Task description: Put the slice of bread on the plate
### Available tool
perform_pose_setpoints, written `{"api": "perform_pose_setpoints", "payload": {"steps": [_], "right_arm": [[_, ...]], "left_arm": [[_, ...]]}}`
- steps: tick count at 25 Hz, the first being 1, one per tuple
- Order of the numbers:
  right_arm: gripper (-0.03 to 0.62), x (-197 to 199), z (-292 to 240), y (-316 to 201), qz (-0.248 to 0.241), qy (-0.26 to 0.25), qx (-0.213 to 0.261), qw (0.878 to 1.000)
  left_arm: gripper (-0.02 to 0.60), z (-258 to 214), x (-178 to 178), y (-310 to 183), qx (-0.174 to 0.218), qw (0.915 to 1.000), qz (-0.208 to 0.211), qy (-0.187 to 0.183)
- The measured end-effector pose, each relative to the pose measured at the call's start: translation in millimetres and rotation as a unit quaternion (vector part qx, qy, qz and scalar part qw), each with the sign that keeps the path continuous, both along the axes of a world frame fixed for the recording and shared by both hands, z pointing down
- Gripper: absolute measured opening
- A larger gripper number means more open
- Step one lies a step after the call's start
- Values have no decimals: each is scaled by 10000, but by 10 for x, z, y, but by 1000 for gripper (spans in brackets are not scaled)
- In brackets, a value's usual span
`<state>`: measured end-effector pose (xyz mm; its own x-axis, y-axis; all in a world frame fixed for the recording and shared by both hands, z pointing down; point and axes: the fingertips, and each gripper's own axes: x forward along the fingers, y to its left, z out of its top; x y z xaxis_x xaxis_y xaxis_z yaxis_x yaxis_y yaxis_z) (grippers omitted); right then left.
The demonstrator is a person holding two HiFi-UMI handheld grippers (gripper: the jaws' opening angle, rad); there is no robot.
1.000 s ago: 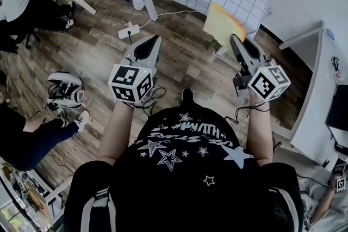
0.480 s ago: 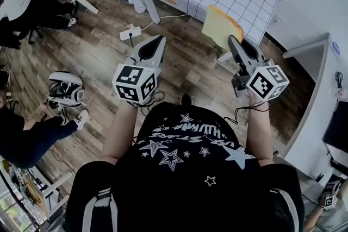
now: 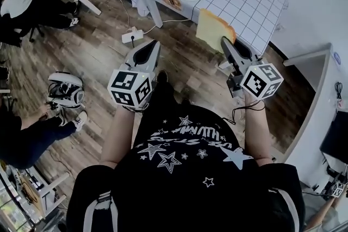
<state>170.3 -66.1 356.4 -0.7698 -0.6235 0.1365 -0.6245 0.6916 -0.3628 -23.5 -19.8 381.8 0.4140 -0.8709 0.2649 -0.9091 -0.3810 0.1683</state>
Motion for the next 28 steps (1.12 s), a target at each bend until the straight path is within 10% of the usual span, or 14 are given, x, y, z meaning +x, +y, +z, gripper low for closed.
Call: {"api": "perform_pose_setpoints", "payload": {"steps": [28], "right_arm": [[98, -883, 290, -1791, 1086, 903, -522, 9886]], "left_arm": [[8, 285, -860, -2118, -345, 9931, 1105, 203]]}}
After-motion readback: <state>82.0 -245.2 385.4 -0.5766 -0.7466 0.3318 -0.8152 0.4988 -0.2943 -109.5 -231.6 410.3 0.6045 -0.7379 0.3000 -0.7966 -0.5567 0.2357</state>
